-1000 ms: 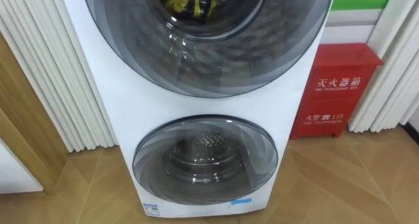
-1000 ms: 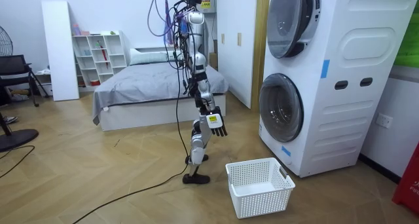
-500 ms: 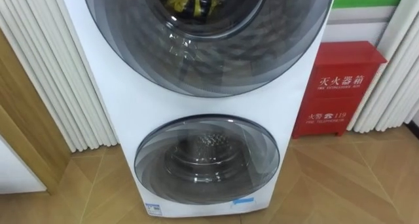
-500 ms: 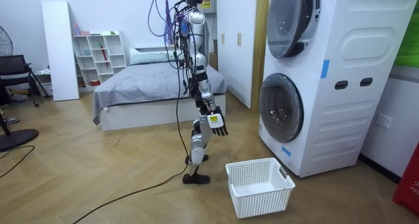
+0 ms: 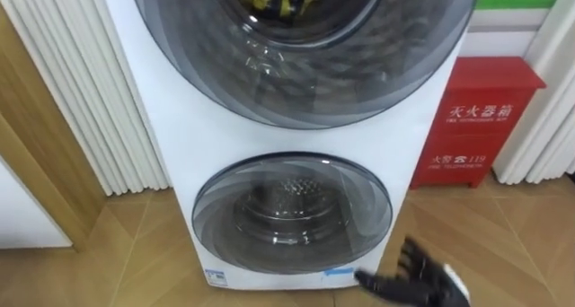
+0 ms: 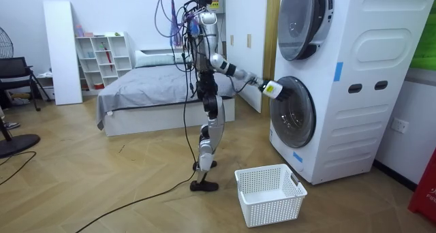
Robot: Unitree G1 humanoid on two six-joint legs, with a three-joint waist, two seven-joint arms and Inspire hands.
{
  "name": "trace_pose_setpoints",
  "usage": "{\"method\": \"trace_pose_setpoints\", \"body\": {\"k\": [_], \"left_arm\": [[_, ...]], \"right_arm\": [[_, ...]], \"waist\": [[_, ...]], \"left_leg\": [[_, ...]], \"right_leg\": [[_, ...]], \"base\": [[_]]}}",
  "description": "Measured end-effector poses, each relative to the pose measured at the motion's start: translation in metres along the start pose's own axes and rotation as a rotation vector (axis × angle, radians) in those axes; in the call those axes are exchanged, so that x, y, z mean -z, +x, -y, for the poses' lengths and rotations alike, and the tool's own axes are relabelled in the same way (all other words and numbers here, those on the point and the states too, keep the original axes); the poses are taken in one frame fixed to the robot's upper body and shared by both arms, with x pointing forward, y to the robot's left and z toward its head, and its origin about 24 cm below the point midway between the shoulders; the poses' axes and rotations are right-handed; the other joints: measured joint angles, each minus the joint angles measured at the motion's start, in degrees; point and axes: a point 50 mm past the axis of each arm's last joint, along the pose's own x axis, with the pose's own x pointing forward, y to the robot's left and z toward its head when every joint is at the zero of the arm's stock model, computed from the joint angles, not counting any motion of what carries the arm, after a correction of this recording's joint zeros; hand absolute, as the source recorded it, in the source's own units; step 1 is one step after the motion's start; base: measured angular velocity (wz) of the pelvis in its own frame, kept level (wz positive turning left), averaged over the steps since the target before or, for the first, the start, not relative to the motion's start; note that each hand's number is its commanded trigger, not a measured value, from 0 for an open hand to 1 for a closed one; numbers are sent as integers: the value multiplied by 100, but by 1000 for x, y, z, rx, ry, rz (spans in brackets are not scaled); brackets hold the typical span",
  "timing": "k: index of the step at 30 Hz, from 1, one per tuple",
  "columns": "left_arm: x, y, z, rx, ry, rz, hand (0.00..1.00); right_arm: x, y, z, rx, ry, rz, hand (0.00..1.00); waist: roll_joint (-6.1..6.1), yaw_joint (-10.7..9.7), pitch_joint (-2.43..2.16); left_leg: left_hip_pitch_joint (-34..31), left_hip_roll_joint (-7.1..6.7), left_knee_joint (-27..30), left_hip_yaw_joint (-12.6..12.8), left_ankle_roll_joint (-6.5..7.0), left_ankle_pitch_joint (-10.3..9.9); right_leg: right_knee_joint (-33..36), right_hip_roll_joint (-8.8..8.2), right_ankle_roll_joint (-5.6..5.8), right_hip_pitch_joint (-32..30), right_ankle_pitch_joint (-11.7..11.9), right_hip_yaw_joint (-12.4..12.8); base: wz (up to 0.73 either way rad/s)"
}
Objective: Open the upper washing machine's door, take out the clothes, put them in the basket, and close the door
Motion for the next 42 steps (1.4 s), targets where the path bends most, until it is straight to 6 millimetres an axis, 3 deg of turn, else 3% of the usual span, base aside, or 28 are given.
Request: {"method": "trace_pose_setpoints", "body": {"k": [6, 9, 10, 11, 12, 13, 14, 15, 16, 17, 18, 19, 21, 23, 28, 30, 34, 42], "left_arm": [[2, -1, -2, -12, 63, -9, 0], [6, -1, -7, -25, 101, -31, 0], [6, -1, -8, -29, 132, -36, 0], [1, 0, -11, -38, 136, -24, 0], [2, 0, -13, -46, 136, -21, 0], [4, -1, -20, -66, 145, -25, 0], [13, -2, -22, -71, 146, -59, 0], [15, -2, -22, -69, 153, -67, 0], [13, -1, -21, -56, 160, -72, 0], [11, -1, -21, -48, 167, -72, 0], [9, 0, -21, -48, 171, -69, 0], [6, 0, -22, -52, 176, -67, 0], [7, 0, -23, -50, 176, -80, 0], [10, -1, -23, -35, 176, -104, 0], [12, -1, -29, -45, 198, -111, 0], [13, -1, -29, -44, 199, -113, 0], [13, -1, -29, -42, 199, -112, 0], [6, -1, -31, -54, 196, -78, 0]], "right_arm": [[-60, 22, -1, 79, 9, 169, 0], [-94, 26, -2, 90, -8, 276, 0], [-106, 28, -1, 100, -17, 309, 0], [-114, 29, 2, 116, -18, 329, 0], [-117, 29, 0, 115, -15, 337, 0], [-127, 31, -7, 96, -14, 351, 0], [-125, 31, -8, 94, -4, 337, 0], [-125, 31, -6, 106, 5, 331, 0], [-127, 31, -1, 114, -6, 325, 0], [-129, 32, 1, 117, -11, 327, 0], [-131, 32, 2, 125, -9, 330, 0], [-131, 34, 3, 152, 4, 314, 0], [-133, 38, 8, 178, 17, 295, 0], [-144, 42, 13, 214, 44, 293, 0], [-164, 44, 18, 259, 66, 325, 0], [-165, 43, 20, 258, 82, 325, 0], [-165, 44, 21, 246, 101, 321, 0], [-166, 44, 21, 224, 103, 321, 0]], "waist": [[-64, 153, -43], [-80, 197, -54], [-67, 236, -59], [-10, 317, -44], [41, 356, -36], [-39, 478, -59], [-23, 400, -88], [-43, 320, -87], [-49, 284, -81], [-98, 281, -51], [-82, 280, -61], [-156, 272, -55], [-278, 290, -25], [-355, 291, -34], [-331, 342, -39], [-318, 366, -47], [-274, 320, -111], [-255, 263, -119]], "left_leg": [[-3, -44, -111, -138, 41, 28], [48, -48, -181, -325, 47, 33], [95, -31, -209, -518, 54, 44], [208, 94, -301, -1007, 60, 104], [225, 158, -315, -1316, 52, 108], [203, 242, -325, -1602, 31, 97], [214, 341, -355, -1670, -198, 33], [238, 360, -403, -1555, -259, 61], [270, 392, -488, -1285, -316, 97], [274, 408, -501, -1014, -328, 118], [270, 406, -508, -949, -310, 128], [265, 388, -505, -887, -257, 159], [245, 324, -490, -887, -224, 172], [149, 181, -431, -884, -100, 183], [116, 86, -367, -902, -35, 192], [114, 76, -360, -903, -23, 200], [114, 75, -360, -902, -16, 205], [162, 78, -360, -875, -11, 209]], "right_leg": [[-8, -18, 53, -26, 32, -110], [69, -9, 55, -19, 33, -247], [223, 0, 58, -58, 31, -329], [642, 57, 103, -300, -115, -382], [584, 135, 76, -459, -132, -219], [29, 320, -162, -914, 107, 35], [92, 308, -281, -1022, 754, -236], [99, 298, -287, -970, 754, -369], [93, 283, -288, -889, 754, -539], [81, 275, -287, -830, 753, -538], [83, 274, -285, -814, 752, -550], [87, 262, -275, -814, 746, -564], [78, 215, -257, -811, 735, -575], [82, 122, -196, -844, 696, -584], [115, 78, -139, -807, 662, -583], [115, 75, -135, -806, 667, -562], [118, 76, -132, -802, 673, -567], [117, 81, -132, -789, 672, -544]], "base": [[7], [14], [5], [-9], [-53], [-45], [-24], [28], [37], [31], [31], [25], [14], [12], [10], [0], [0], [-1]]}}
